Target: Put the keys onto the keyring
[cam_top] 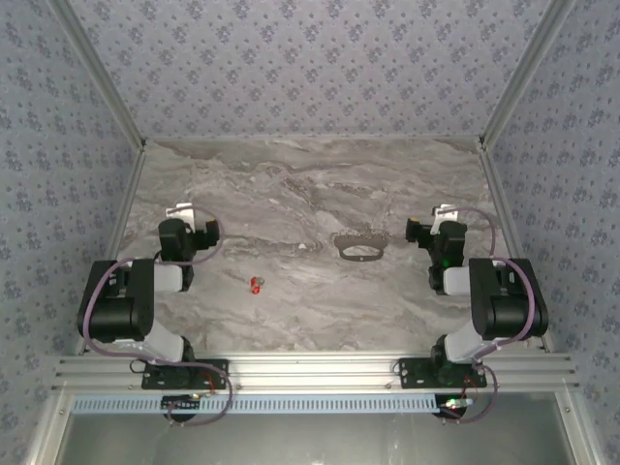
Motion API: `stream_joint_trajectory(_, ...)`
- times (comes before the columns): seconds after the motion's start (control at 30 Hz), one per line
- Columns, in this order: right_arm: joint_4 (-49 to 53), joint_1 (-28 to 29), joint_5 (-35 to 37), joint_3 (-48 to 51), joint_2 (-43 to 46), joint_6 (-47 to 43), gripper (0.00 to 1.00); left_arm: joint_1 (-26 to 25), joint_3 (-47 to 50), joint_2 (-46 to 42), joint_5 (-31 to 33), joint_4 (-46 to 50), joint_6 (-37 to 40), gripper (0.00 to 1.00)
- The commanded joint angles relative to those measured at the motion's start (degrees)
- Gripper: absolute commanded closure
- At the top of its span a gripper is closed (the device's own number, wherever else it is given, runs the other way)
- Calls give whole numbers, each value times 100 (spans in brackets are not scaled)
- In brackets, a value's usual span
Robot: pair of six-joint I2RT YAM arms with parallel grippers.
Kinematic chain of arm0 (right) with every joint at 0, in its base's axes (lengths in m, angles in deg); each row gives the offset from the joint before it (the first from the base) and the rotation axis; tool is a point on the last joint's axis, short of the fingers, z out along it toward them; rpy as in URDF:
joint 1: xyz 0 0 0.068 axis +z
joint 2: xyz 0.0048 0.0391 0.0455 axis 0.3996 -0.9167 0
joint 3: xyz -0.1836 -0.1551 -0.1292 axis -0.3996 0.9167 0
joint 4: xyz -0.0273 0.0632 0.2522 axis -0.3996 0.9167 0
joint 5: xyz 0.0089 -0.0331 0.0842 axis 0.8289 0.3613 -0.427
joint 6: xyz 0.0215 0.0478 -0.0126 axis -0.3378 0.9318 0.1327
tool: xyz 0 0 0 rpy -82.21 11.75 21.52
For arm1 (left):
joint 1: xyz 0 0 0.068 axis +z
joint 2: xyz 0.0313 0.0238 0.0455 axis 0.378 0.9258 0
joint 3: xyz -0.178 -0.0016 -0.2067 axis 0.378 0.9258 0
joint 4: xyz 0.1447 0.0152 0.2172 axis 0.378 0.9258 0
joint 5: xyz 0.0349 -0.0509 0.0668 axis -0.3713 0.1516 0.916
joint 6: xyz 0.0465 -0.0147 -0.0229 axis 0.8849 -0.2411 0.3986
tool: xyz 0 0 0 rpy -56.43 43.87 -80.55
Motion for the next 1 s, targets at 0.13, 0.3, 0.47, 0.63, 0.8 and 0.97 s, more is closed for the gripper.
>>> stream_joint_trajectory(0.13, -74, 24, 137, -17, 5, 22, 0, 26, -62, -25, -103, -133, 67, 2)
stream_joint_trajectory(0.3, -71, 23, 133, -19, 9, 22, 0, 21, -66, -29, -109, -126, 66, 2)
stream_joint_trajectory(0.47, -66, 25, 131, -23, 0, 22, 0, 25, -64, -25, -110, -124, 65, 2)
stream_joint_trajectory(0.63, -65, 29, 51, -19, 8, 21, 0, 26, -69, -29, -115, -124, 53, 2)
stream_joint_trajectory(0.8, -74, 25, 56, -17, 5, 12, 0, 77, -79, -29, -212, -97, 23, 2)
stream_joint_trajectory(0.97, 5, 22, 33, -48, -12, 15, 0, 91, -79, -29, -247, -104, 13, 2)
